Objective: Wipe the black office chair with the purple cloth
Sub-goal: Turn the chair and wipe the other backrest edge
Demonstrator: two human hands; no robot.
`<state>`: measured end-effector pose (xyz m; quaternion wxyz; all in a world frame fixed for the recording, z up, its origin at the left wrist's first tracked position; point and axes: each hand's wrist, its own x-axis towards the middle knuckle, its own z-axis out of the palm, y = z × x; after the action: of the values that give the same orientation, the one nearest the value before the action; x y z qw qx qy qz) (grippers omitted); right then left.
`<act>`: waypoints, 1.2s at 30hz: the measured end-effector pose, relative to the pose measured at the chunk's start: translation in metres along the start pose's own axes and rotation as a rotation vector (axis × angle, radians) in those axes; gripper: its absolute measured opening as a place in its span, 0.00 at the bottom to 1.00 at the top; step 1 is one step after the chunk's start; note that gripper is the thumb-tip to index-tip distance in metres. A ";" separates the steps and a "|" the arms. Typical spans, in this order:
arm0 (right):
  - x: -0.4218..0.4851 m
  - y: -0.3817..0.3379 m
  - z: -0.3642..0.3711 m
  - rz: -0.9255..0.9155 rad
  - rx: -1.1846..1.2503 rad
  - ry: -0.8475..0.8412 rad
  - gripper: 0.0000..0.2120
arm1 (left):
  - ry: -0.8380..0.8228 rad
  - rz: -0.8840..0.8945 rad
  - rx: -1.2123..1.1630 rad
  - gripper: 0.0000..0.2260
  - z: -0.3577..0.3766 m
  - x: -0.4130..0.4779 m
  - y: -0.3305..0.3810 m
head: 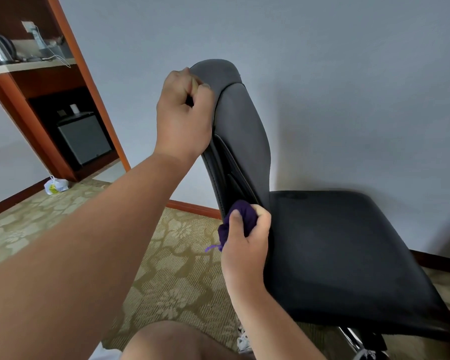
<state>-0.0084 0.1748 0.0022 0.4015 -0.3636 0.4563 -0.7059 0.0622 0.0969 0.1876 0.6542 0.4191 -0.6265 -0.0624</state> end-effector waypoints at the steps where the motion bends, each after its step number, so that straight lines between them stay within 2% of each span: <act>1: 0.000 0.005 -0.002 -0.056 -0.054 0.002 0.08 | -0.001 -0.002 0.005 0.12 0.000 0.000 0.000; 3: 0.000 0.023 -0.012 -0.101 -0.168 0.034 0.08 | -0.005 0.000 0.010 0.11 -0.001 -0.001 0.000; 6: -0.007 0.059 -0.029 0.060 -0.143 0.126 0.13 | -0.010 0.009 0.020 0.11 -0.002 -0.002 0.001; 8: -0.015 0.081 -0.039 0.237 -0.118 0.188 0.12 | -0.010 0.013 0.025 0.11 -0.001 -0.002 0.002; 10: -0.019 0.107 -0.047 0.501 -0.141 0.246 0.08 | -0.009 0.012 0.028 0.11 -0.001 -0.003 0.003; 12: -0.015 0.131 -0.056 0.801 -0.053 0.273 0.07 | -0.008 0.012 0.036 0.11 -0.002 -0.003 0.003; 13: -0.012 0.144 -0.063 0.866 0.002 0.265 0.08 | -0.009 0.012 0.043 0.11 -0.003 -0.004 0.003; 16: 0.007 0.149 -0.073 0.940 0.103 0.243 0.11 | -0.004 0.017 0.054 0.11 -0.002 -0.005 0.006; 18: 0.011 0.126 -0.071 0.960 0.139 0.283 0.12 | 0.005 0.016 0.047 0.11 0.000 -0.006 0.007; 20: 0.010 0.107 -0.066 0.897 0.217 0.340 0.12 | 0.010 0.020 0.040 0.11 0.001 -0.007 0.008; 22: 0.004 0.081 -0.062 0.758 0.207 0.389 0.10 | 0.004 0.034 0.046 0.12 0.001 -0.007 0.007; 24: -0.001 0.049 -0.053 0.563 0.181 0.367 0.10 | -0.007 0.034 0.049 0.12 -0.001 -0.008 0.008; 27: 0.002 0.006 -0.034 0.260 0.130 0.166 0.10 | -0.014 0.017 0.029 0.12 -0.001 -0.009 0.012; 32: 0.023 -0.063 -0.012 -0.171 -0.240 -0.116 0.08 | -0.024 0.020 0.038 0.12 -0.002 -0.011 0.015; 36: 0.050 -0.112 0.002 -0.409 -0.438 -0.266 0.10 | -0.040 0.044 0.061 0.14 -0.004 -0.014 0.021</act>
<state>-0.0538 0.1586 0.1147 0.2197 -0.6145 0.4585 -0.6033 0.0535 0.1206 0.1902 0.6296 0.4236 -0.6502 -0.0369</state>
